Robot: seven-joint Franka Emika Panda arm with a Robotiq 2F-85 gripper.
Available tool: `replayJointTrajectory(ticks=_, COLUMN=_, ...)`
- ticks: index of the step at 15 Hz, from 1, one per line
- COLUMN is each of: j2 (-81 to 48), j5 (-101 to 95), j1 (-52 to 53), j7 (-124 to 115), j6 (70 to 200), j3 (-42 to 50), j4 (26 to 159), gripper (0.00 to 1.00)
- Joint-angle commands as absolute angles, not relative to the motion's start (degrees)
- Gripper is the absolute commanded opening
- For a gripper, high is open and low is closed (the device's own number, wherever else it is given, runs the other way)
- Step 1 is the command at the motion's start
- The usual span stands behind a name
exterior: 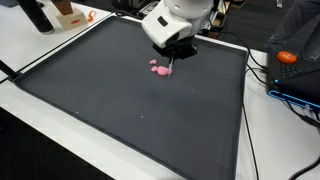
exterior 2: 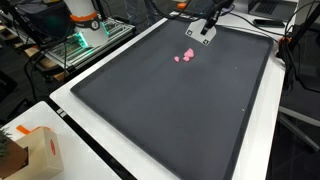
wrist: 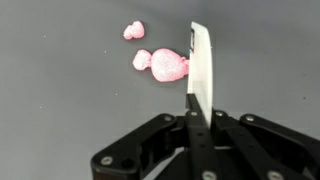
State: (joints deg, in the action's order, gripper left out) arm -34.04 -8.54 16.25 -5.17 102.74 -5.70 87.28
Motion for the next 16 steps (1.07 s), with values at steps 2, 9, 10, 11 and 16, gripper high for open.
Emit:
replayJointTrajectory(ticks=2, j2=-36.17, j5=-9.89, j1=17.45, j7=-4.23, j6=100.16, j3=-6.37, j4=83.29, gripper=0.01)
replayJointTrajectory(ticks=9, j2=-35.65, j5=-8.77, j1=17.78, j7=-4.48, j6=100.87, j3=-6.75, j4=83.46, gripper=0.04)
replayJointTrajectory(ticks=10, j2=-35.67, j5=-8.77, j1=17.79, j7=-4.45, j6=100.83, j3=-6.76, j4=83.41, gripper=0.04)
replayJointTrajectory(ticks=11, j2=-35.7, j5=-8.77, j1=17.79, j7=-4.43, j6=100.81, j3=-6.76, j4=83.35, gripper=0.04)
replayJointTrajectory(ticks=16, j2=-35.77, j5=-8.77, j1=17.79, j7=-4.37, j6=100.74, j3=-6.76, j4=83.21, gripper=0.04)
